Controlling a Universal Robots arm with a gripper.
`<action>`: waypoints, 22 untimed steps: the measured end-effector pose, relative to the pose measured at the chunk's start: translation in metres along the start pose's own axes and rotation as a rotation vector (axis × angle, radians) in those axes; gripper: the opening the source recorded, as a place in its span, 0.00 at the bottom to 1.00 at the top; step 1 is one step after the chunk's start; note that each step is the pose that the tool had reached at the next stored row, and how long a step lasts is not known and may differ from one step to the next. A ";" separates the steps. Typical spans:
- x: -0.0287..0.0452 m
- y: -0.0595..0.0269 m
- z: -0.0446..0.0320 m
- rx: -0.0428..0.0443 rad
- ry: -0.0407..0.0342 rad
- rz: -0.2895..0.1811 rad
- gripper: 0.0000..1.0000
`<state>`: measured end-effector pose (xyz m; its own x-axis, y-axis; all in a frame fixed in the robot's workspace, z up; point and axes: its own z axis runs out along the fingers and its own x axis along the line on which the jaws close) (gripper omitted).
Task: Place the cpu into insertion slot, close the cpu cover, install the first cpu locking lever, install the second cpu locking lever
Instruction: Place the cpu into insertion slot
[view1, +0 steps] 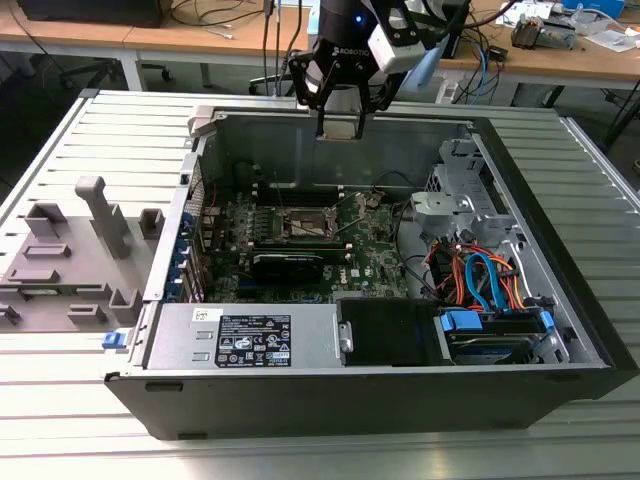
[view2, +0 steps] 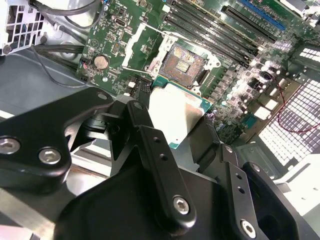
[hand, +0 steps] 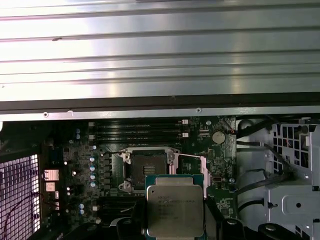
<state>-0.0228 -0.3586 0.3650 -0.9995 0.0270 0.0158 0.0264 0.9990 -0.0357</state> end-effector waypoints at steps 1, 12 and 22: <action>0.0000 0.0000 0.0001 -0.0001 0.0000 0.000 0.55; 0.0000 -0.0001 0.0003 -0.0290 0.0007 -0.001 0.55; -0.0003 0.0006 0.0202 -0.0291 0.0007 -0.001 0.55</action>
<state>-0.0228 -0.3587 0.3447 -0.9995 0.0264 0.0165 0.0263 0.9996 -0.0066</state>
